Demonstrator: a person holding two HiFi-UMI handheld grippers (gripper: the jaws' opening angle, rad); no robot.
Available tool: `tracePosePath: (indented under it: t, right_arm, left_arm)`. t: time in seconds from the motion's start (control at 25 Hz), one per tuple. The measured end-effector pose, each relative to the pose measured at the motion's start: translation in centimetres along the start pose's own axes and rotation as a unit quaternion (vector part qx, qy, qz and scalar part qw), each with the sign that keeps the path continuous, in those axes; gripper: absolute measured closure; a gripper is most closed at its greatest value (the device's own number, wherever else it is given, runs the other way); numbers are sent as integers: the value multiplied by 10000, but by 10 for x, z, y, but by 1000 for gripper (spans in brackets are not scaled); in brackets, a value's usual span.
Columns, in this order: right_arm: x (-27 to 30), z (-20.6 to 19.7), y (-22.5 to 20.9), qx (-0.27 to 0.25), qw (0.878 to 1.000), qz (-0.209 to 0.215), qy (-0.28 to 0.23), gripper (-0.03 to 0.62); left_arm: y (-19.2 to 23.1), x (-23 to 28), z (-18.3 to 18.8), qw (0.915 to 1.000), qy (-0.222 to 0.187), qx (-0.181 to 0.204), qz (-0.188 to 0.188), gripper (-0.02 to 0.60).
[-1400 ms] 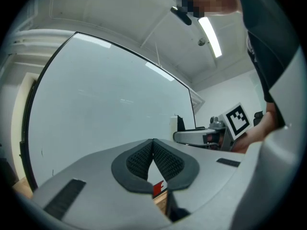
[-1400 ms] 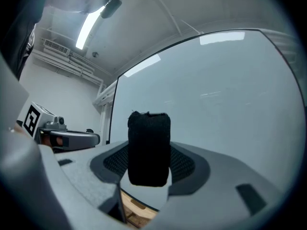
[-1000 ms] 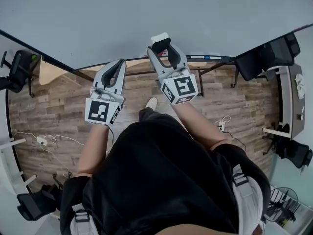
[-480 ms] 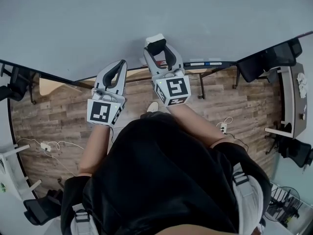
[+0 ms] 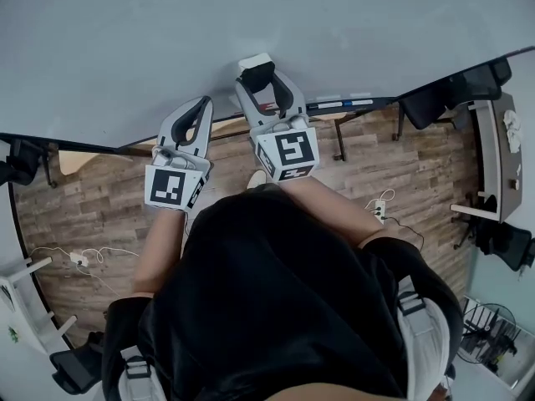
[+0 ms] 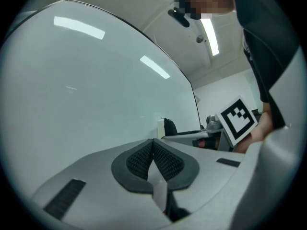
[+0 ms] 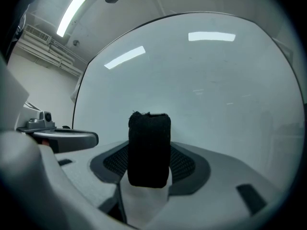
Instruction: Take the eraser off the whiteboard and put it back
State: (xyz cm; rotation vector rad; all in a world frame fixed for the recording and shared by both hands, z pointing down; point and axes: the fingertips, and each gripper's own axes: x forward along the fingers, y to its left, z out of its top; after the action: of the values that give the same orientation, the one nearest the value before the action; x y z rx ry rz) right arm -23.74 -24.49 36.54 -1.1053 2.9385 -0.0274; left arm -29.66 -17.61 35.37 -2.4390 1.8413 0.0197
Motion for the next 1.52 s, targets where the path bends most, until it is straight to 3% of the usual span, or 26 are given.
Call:
tracePosePath:
  t: [0.48, 0.92, 1.24, 1.44, 1.52]
  right_arm:
    - [3, -1, -1, -20, 9991, -429, 57, 365]
    - [-1, -1, 0, -138, 9959, -895, 68, 320]
    - [-23, 4, 7, -185, 9980, -597, 79, 304]
    - [-43, 7, 25, -82, 10000, -41, -28, 304]
    - [-52, 6, 28, -123, 9999, -9, -28, 304]
  left_arm:
    - [-1, 3, -9, 9993, 96, -11, -371, 586]
    - [3, -26, -9, 9985, 74, -68, -537, 586]
    - [-6, -36, -3, 9973, -31, -119, -729, 586]
    - [-13, -43, -2, 9962, -62, -160, -858, 586]
    - [-16, -48, -3, 9957, -49, -169, -906, 586]
